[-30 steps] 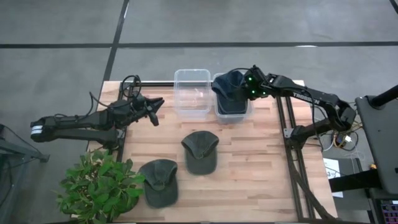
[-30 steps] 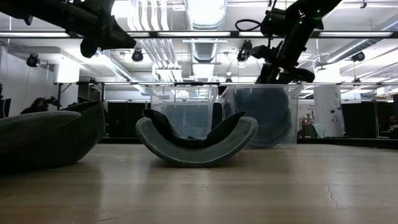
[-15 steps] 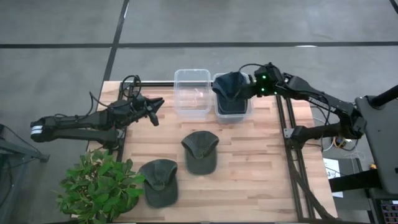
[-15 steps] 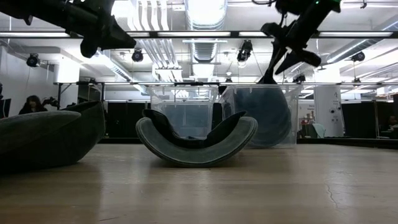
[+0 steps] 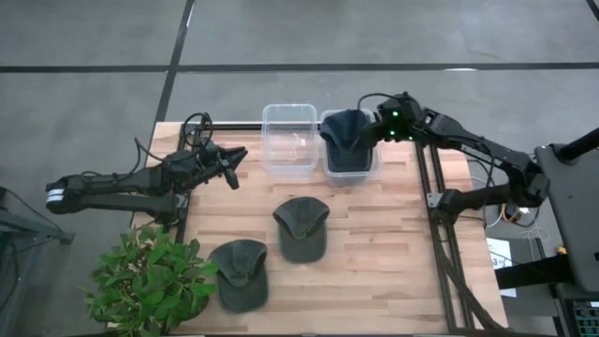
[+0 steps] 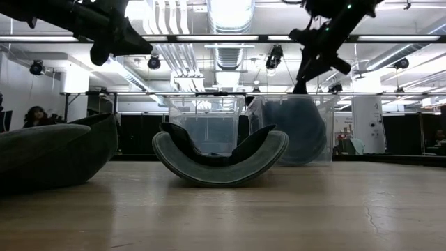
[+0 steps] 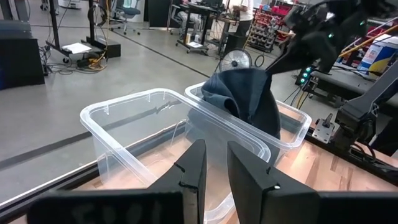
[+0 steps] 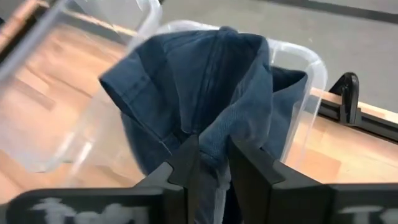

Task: Pick & Place hat
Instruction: Put the blue cap into the right transparent bin

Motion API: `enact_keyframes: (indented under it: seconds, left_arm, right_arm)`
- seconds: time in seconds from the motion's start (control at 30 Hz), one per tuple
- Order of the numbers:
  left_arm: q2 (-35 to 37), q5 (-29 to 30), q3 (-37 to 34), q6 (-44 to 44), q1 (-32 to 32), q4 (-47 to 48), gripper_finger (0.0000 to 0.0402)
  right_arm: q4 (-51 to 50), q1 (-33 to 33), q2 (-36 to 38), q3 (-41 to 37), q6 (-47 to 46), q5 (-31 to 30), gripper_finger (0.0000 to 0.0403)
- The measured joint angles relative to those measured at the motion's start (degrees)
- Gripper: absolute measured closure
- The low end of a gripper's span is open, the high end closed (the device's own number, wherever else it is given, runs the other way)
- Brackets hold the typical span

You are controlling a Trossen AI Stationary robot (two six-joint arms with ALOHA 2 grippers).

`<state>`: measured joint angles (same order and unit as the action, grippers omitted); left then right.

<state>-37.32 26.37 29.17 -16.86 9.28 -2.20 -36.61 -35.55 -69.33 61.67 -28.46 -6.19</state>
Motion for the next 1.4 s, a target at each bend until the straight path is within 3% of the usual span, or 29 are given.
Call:
enact_keyframes:
  seconds: [0.3, 0.77, 0.93, 1.17, 1.4]
  left_arm:
    - [-0.14, -0.04, -0.39, -1.21, 0.00, 0.09, 0.0344]
    - [-1.42, -0.40, -0.39, -2.37, 0.00, 0.07, 0.0344]
    - [-1.42, -1.58, -0.39, -2.43, 0.00, 0.07, 0.0344]
    - [-1.42, -3.62, -0.39, -2.50, 0.00, 0.05, 0.0344]
    - [-1.42, -6.27, -0.39, -2.80, -0.02, 0.04, 0.0344]
  right_arm:
    - [0.21, -1.05, -5.96, 0.00, 2.25, -1.36, 0.0363]
    - [0.58, -1.01, -12.58, -0.02, 3.28, -1.30, 0.0364]
    - [-1.35, -0.48, -7.24, 1.01, 3.65, -1.30, 0.0364]
    - [-4.70, 3.70, 7.23, 5.48, 6.19, -1.18, 0.0365]
    - [-3.77, 5.69, 16.90, 2.45, 3.03, -4.33, 0.0365]
